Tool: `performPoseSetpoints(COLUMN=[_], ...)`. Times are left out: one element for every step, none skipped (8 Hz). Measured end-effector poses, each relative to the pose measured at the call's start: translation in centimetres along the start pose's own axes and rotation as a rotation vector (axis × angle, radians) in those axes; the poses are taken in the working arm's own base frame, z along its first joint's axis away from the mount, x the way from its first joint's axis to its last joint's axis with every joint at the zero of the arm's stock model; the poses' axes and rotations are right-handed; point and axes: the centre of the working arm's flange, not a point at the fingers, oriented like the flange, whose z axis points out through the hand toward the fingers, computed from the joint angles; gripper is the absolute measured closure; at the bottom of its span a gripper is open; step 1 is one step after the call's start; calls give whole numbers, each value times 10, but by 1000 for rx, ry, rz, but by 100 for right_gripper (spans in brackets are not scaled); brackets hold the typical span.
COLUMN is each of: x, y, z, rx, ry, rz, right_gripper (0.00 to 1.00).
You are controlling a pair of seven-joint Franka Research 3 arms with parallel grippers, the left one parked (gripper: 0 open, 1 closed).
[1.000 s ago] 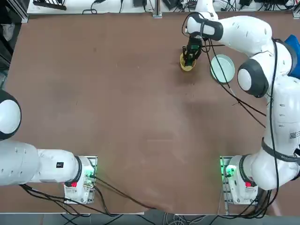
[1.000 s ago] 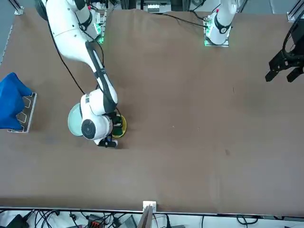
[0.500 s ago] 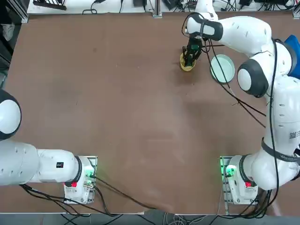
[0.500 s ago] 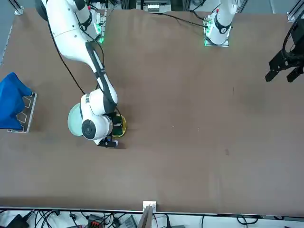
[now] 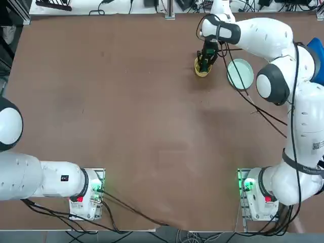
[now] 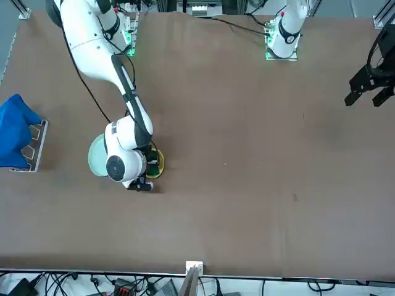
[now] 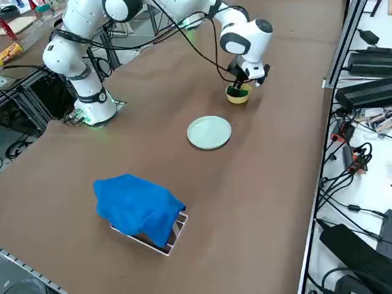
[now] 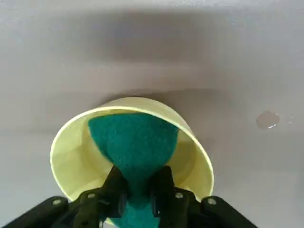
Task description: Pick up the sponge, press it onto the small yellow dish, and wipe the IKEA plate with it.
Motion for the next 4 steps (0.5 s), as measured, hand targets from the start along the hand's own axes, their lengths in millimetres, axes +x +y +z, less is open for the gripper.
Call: performPoseSetpoints(x=[0, 0, 0, 0], y=[0, 0, 0, 0], z=[0, 0, 0, 0], rx=[0, 0, 0, 0], ry=[0, 0, 0, 0], rz=[0, 0, 0, 0], right_gripper=[71, 71, 71, 71])
